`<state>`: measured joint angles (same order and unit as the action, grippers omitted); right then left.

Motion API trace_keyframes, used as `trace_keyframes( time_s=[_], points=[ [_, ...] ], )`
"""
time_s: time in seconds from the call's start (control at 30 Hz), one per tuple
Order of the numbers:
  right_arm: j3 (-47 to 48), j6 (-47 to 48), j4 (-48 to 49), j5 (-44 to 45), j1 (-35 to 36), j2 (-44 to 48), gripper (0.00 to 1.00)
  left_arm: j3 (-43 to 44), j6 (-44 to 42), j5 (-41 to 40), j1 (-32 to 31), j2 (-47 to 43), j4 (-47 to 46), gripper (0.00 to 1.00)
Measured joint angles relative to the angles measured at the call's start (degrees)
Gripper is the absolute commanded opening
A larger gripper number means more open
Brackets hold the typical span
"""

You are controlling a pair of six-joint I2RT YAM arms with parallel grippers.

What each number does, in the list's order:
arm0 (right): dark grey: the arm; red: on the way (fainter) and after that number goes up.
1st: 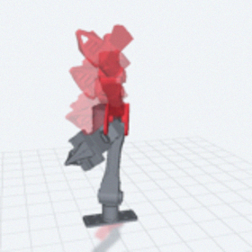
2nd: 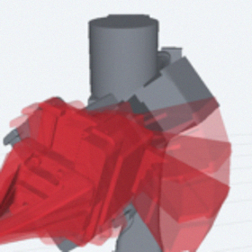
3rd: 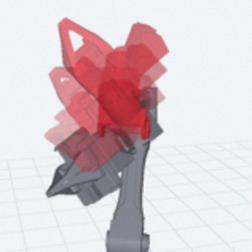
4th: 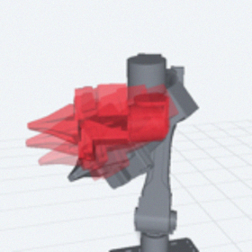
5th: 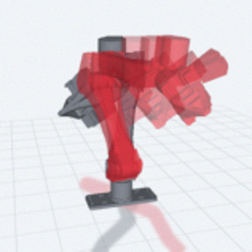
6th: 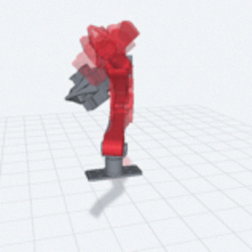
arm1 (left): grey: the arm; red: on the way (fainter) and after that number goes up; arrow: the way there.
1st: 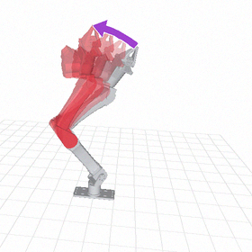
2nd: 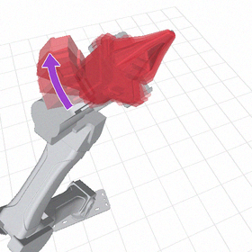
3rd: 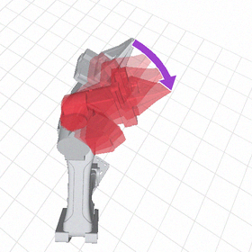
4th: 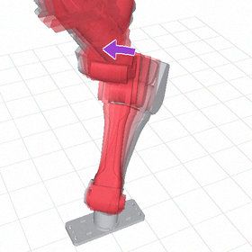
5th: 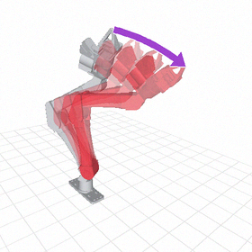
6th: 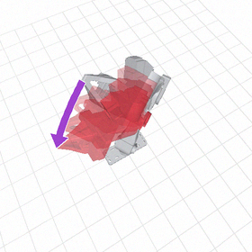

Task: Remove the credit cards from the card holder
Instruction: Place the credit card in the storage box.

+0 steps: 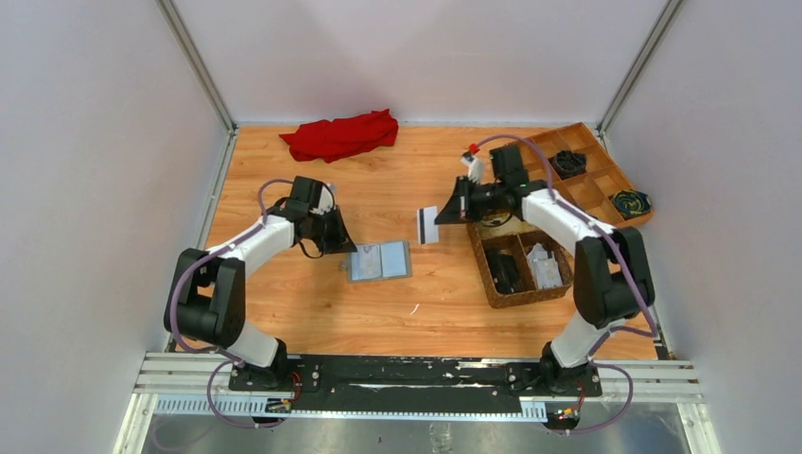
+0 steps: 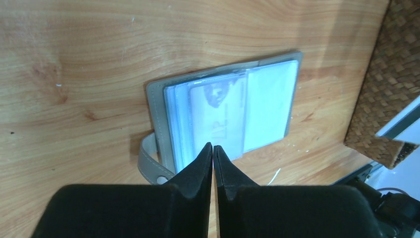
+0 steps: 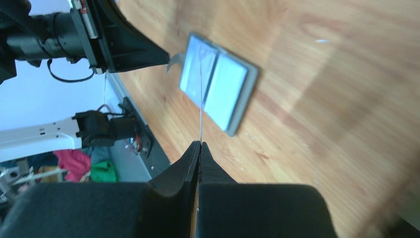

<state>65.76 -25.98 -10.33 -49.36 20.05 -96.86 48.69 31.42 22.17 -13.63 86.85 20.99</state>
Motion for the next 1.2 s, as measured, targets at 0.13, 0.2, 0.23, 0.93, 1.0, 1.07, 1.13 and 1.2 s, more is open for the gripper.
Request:
trace_keyframes(
  time_s=[0.13, 0.2, 0.23, 0.93, 1.0, 1.07, 1.13, 1.2],
  points=[
    [-0.1, 3.2, -5.1, 1.7, -6.8, 6.3, 0.00, 1.7, -0.2, -0.2, 0.0, -1.2, 0.7, 0.08],
    [-0.3, 4.9, -8.2, 3.6, -10.5, 9.9, 0.00, 2.2, -0.2, -0.3, 0.0, -1.7, 1.1, 0.09],
    [-0.7, 6.0, -9.9, 4.8, -12.5, 11.9, 0.00, 2.3, -0.2, -0.4, 0.0, -2.1, 1.5, 0.09],
    [4.3, 18.1, -41.4, 45.0, -20.8, 28.2, 0.00, 4.3, -0.4, 0.7, 0.0, -4.1, 2.8, 0.09],
    [4.7, 18.4, -42.1, 49.8, -19.4, 27.5, 0.00, 4.7, -0.4, 0.8, 0.0, -3.5, 2.8, 0.09],
    [4.9, 18.4, -42.7, 54.3, -16.8, 25.6, 0.00, 5.0, -0.4, 0.8, 0.0, -3.1, 2.7, 0.09],
    [4.9, 18.3, -43.4, 59.2, -13.8, 22.6, 0.00, 5.0, -0.4, 0.9, 0.0, -3.0, 2.7, 0.09],
    [4.9, 18.0, -44.1, 63.5, -11.3, 19.8, 0.00, 5.0, -0.4, 1.2, 0.0, -3.0, 2.7, 0.10]
  ],
)
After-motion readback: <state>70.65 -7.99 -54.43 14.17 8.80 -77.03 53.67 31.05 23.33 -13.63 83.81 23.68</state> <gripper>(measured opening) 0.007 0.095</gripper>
